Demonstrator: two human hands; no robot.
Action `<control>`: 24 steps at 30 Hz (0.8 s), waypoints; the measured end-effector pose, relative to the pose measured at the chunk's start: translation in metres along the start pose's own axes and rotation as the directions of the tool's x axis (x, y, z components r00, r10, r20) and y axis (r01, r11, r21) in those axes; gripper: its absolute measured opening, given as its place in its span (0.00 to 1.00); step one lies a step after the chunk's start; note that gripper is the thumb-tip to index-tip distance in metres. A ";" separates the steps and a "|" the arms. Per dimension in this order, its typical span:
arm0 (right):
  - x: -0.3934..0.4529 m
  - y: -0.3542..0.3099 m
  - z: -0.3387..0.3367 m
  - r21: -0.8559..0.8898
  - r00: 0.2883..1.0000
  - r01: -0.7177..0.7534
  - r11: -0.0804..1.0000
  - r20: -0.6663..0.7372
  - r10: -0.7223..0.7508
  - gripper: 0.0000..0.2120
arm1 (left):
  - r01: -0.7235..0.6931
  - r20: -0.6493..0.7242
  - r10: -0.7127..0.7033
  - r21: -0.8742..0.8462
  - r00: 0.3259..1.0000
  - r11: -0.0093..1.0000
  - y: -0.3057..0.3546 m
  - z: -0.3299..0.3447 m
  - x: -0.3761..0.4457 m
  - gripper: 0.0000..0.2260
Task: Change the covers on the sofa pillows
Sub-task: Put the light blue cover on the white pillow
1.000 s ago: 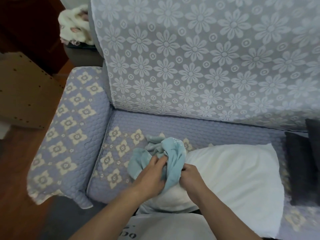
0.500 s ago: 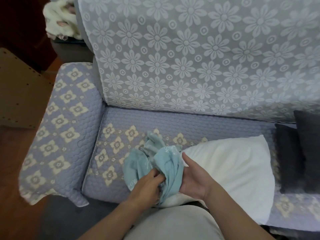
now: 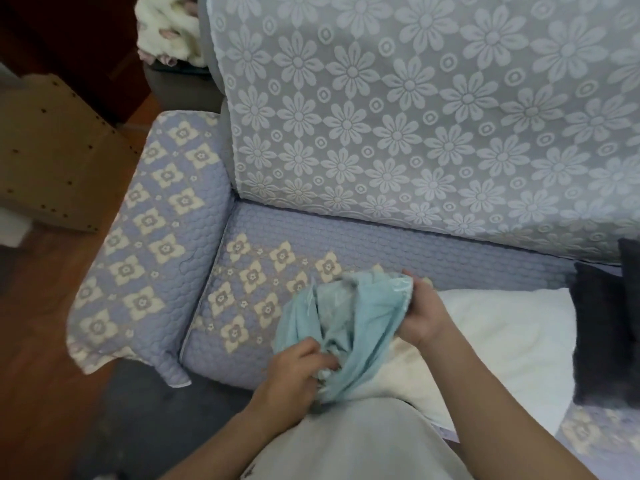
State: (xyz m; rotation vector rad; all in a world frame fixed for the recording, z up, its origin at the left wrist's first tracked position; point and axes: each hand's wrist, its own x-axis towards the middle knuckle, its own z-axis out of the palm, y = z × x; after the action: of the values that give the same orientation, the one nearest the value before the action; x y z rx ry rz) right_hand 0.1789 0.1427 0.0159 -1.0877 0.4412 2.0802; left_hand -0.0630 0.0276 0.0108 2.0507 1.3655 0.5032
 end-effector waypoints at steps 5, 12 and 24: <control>-0.053 -0.029 -0.034 0.054 0.951 0.305 0.951 -0.074 -0.301 0.42 | 0.456 -0.130 -0.541 -0.398 0.831 0.796 -0.014 -0.010 0.019 0.28; -0.090 0.018 -0.058 -0.339 0.939 0.147 0.929 -0.248 -0.239 0.16 | 0.422 -0.100 -0.467 -0.294 0.879 0.858 -0.002 -0.030 0.066 0.22; -0.110 -0.085 -0.161 -0.236 0.684 0.524 0.819 -0.457 -0.569 0.07 | 0.170 -0.154 -0.210 -0.239 0.966 0.956 0.013 -0.105 0.147 0.23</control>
State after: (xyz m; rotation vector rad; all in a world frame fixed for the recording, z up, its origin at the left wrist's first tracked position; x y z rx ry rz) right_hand 0.3728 0.0557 0.0147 -1.6058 0.2236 1.2704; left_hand -0.0601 0.1887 0.0934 1.7059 1.5176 0.7340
